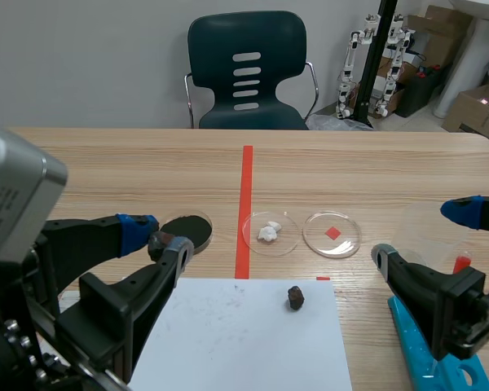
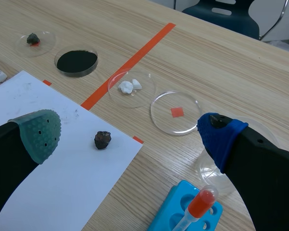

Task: Put the middle mineral back

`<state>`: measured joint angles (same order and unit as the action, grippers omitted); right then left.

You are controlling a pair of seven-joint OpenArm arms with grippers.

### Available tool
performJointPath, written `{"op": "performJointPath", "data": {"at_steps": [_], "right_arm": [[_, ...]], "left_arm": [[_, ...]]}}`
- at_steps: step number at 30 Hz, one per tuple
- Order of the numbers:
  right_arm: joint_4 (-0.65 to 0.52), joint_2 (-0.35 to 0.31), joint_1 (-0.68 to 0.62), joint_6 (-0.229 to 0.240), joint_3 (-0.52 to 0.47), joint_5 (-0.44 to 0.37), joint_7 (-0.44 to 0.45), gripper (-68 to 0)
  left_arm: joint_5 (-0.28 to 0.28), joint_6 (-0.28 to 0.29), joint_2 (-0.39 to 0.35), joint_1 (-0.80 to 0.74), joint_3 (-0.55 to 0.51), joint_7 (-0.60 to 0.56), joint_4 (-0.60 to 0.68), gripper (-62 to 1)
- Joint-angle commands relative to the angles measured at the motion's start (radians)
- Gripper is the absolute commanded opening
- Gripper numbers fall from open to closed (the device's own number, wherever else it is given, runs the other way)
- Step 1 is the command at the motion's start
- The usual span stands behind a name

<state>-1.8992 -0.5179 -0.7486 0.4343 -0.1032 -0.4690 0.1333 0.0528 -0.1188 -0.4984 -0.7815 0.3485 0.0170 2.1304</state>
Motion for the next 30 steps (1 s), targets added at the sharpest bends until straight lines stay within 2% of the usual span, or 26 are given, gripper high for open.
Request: {"op": "performJointPath", "data": {"at_steps": [1,21,26,30], "right_arm": [[-0.020,-0.003,0.001,0.001,-0.008,-0.010,0.016,-8.4],[-0.020,-0.003,0.001,0.001,-0.008,-0.010,0.016,-8.4],[-0.020,-0.003,0.001,0.001,-0.008,-0.010,0.016,-8.4],[-0.020,-0.003,0.001,0.001,-0.008,-0.010,0.016,-8.4]], "left_arm": [[0.006,0.000,0.010,0.003,-0.003,-0.020,0.009,-52.4],[0.005,0.000,0.010,0.003,-0.003,-0.020,0.009,-52.4],[-0.037,-0.001,0.014,0.003,-0.003,-0.019,0.009,-52.4],[-0.039,0.000,0.019,0.003,-0.003,-0.018,0.009,-52.4]]}}
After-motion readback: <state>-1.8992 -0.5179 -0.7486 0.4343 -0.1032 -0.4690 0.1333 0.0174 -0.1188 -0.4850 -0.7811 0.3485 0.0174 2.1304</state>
